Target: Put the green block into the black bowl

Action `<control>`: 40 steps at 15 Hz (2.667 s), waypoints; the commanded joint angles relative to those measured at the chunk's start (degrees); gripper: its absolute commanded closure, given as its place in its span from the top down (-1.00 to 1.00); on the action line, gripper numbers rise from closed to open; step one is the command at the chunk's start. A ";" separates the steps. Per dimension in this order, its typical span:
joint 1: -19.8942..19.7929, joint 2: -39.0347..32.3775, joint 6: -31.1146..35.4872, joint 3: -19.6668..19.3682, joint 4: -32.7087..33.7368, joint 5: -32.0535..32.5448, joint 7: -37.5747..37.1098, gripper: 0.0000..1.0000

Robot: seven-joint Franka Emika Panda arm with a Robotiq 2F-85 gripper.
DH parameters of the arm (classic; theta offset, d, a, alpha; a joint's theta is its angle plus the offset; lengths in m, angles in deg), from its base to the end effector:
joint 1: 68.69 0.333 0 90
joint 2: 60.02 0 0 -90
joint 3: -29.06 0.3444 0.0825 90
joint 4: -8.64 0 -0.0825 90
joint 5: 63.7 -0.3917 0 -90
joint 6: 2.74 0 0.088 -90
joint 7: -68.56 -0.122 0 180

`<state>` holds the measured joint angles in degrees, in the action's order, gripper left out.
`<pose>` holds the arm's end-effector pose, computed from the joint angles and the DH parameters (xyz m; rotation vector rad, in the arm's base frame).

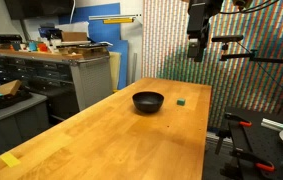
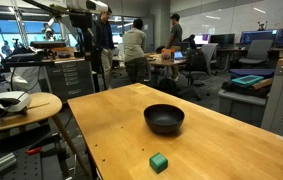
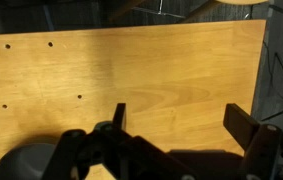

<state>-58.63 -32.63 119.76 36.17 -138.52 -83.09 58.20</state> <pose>0.3686 0.1338 0.4365 -2.9025 0.1011 0.0089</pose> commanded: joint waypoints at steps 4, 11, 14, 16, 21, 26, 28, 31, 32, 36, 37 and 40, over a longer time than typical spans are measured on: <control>-0.34 0.09 -0.17 0.29 0.38 -0.12 0.12 1.00; -1.03 -0.20 0.98 0.44 0.12 0.90 -0.22 1.00; -2.25 -0.76 2.35 0.16 0.00 1.90 -0.68 1.00; -3.43 -0.72 4.06 -0.01 -0.27 2.82 -1.00 1.00; -6.90 -0.62 7.95 -1.23 -0.81 6.18 -1.01 1.00; -10.80 -0.86 10.16 -2.65 -1.22 11.34 -1.28 1.00; -12.05 -1.23 10.28 -3.28 -1.41 13.56 -0.72 1.00; -13.68 -2.12 10.03 -4.22 -1.66 17.39 0.25 1.00; -14.27 -2.52 10.55 -4.61 -1.89 18.65 0.57 1.00; -16.07 -4.98 12.40 -6.71 -1.96 22.49 1.88 1.00; -16.36 -5.71 12.65 -7.42 -1.83 23.04 2.49 1.00; -17.10 -7.97 13.71 -9.74 -1.59 23.99 5.38 1.00</control>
<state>-74.71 -38.47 131.44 28.35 -140.60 -60.68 60.47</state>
